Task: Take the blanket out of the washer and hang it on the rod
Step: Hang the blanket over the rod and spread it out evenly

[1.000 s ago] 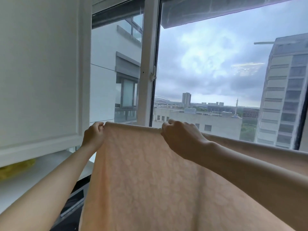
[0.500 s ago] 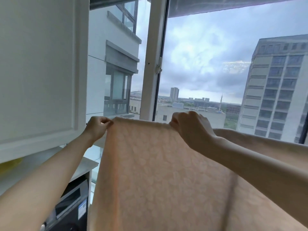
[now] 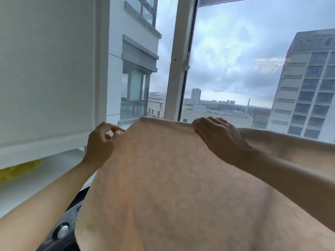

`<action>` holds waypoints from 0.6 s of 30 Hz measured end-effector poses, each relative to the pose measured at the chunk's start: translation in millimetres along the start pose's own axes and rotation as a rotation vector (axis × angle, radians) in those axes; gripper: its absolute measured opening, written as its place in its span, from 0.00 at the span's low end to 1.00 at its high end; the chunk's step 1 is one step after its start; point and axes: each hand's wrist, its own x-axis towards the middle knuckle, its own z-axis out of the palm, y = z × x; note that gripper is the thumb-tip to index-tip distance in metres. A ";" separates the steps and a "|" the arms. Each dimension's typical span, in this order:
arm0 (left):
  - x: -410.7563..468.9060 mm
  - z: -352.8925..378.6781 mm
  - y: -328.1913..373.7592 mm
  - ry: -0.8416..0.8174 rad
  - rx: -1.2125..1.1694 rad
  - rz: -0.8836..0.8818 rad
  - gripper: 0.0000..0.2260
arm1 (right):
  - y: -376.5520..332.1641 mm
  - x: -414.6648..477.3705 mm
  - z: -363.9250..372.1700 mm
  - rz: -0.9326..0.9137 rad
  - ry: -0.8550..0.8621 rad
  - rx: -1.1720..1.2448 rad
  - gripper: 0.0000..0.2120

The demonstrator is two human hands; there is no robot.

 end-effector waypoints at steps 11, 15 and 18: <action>33.4 44.0 15.0 -0.488 -0.082 -0.205 0.10 | 9.1 11.1 -15.4 0.196 -0.044 0.175 0.08; 38.6 50.1 14.2 -0.290 0.022 -0.155 0.08 | 7.7 20.6 -10.1 0.325 -0.064 0.149 0.06; 52.5 47.4 13.3 -0.112 0.018 -0.183 0.09 | 8.9 32.2 -6.3 0.382 -0.058 0.100 0.08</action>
